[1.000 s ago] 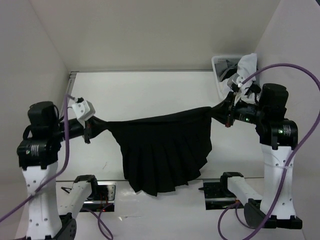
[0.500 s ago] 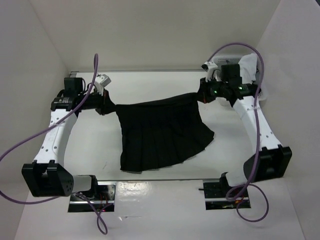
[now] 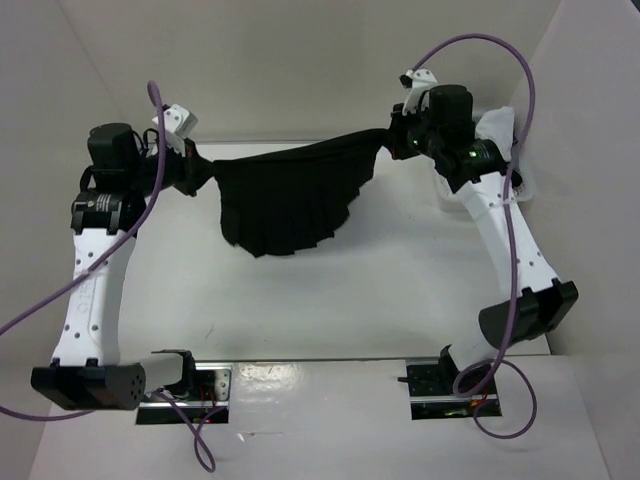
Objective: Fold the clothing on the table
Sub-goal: Flatten the skirt out
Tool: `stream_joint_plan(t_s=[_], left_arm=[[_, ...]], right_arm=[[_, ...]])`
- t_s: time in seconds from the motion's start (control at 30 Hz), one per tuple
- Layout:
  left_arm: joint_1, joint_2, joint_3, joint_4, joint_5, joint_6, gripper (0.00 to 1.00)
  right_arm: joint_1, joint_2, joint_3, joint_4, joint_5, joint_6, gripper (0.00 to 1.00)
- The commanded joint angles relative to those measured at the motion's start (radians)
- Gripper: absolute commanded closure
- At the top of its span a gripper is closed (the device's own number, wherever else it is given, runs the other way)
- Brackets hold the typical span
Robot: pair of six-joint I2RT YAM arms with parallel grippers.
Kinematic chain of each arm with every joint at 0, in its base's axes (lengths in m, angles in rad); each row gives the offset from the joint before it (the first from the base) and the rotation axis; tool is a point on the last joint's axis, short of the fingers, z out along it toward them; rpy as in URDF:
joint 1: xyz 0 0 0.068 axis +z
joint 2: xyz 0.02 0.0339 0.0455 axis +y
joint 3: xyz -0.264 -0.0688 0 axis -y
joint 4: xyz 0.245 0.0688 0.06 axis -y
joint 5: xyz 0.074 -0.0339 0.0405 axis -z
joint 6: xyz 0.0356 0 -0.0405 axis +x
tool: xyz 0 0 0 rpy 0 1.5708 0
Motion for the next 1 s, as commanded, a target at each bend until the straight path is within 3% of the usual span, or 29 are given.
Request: stream_joint_plan(t_s=[0.0,0.1,0.2,0.47,0.77,0.97], left_arm=[[0.091,-0.118,0.053,-0.116,-0.197,0.050,1.00],[0.091,-0.166,0.053,-0.168,-0.142,0.093,1.00],[0.091,-0.259,0.033,-0.269,-0.053,0.162,1.00],[0.100,-0.404,0.013,-0.389,0.072,0.254,1.00],[0.088,-0.416,-0.048,-0.426,0.121,0.265,1.00],[0.052,-0.279,-0.210,-0.341,0.086,0.274,0.97]], right_arm=[[-0.090,-0.195,-0.021,0.025,0.256,-0.118,1.00],[-0.103,-0.295,-0.048,-0.038,0.141,-0.189,1.00],[-0.151,-0.398,-0.141,-0.132,-0.143,-0.273,1.00],[-0.238,-0.519,-0.152,-0.285,-0.483,-0.404,1.00],[-0.280,-0.489,-0.161,-0.305,-0.519,-0.404,1.00],[-0.280,-0.369,-0.250,-0.283,-0.461,-0.393,1.00]])
